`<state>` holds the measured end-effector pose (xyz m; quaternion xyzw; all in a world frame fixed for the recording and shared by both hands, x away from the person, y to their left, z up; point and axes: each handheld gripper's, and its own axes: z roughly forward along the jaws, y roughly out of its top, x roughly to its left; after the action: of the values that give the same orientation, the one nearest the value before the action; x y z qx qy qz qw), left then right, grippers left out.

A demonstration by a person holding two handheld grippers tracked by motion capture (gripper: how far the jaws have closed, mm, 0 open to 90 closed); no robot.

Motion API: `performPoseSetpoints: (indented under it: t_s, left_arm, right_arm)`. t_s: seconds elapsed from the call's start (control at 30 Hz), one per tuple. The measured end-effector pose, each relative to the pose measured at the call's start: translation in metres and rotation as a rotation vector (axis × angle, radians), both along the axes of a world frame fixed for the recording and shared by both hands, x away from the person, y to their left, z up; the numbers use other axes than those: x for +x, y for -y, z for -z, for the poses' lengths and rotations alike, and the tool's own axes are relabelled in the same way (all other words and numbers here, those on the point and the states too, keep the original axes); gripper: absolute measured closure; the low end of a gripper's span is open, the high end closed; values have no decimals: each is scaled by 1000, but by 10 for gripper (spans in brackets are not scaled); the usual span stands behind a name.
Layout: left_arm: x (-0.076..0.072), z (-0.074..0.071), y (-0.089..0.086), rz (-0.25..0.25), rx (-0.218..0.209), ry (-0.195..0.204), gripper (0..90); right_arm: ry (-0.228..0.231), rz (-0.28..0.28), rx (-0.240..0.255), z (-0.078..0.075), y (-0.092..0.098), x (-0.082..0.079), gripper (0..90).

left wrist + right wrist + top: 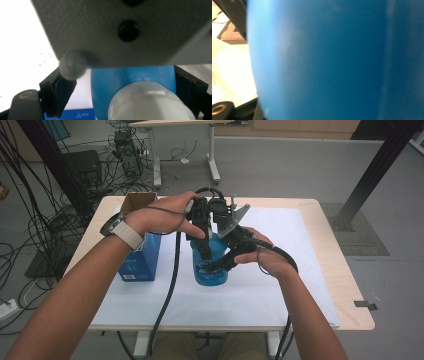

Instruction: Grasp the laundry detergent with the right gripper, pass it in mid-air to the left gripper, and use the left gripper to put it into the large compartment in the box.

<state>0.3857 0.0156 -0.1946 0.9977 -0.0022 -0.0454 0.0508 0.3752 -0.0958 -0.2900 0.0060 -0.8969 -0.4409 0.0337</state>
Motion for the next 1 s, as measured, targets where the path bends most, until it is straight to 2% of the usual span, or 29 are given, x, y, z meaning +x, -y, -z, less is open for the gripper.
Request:
performPoseSetpoints:
  t_s: [0.17,0.23,0.27,0.4,0.5,0.73,0.9,1.0]
  left_arm:
    - [0,1,0,-4,-14,-21,194]
    - [0,1,-1,-3,-11,-21,204]
    - [0,1,-1,-3,-11,-23,211]
    - [1,1,-1,10,-19,-37,253]
    - [0,1,-1,3,-27,-40,280]
    - [-1,1,-1,17,-28,-59,348]
    - [-2,2,-2,15,-25,-54,365]
    - [-3,2,-2,23,-22,-44,373]
  right_arm:
    - [-7,5,3,0,0,0,433]
    - [-27,-1,9,0,0,-1,433]
    - [-10,1,7,0,0,-1,433]
    - [-32,1,8,-1,0,-2,433]
    - [-21,-4,12,0,0,-2,433]
    - [-31,3,8,0,0,-3,433]
    - [-35,5,5,1,0,-3,434]
    - [-30,26,-13,1,0,-3,435]
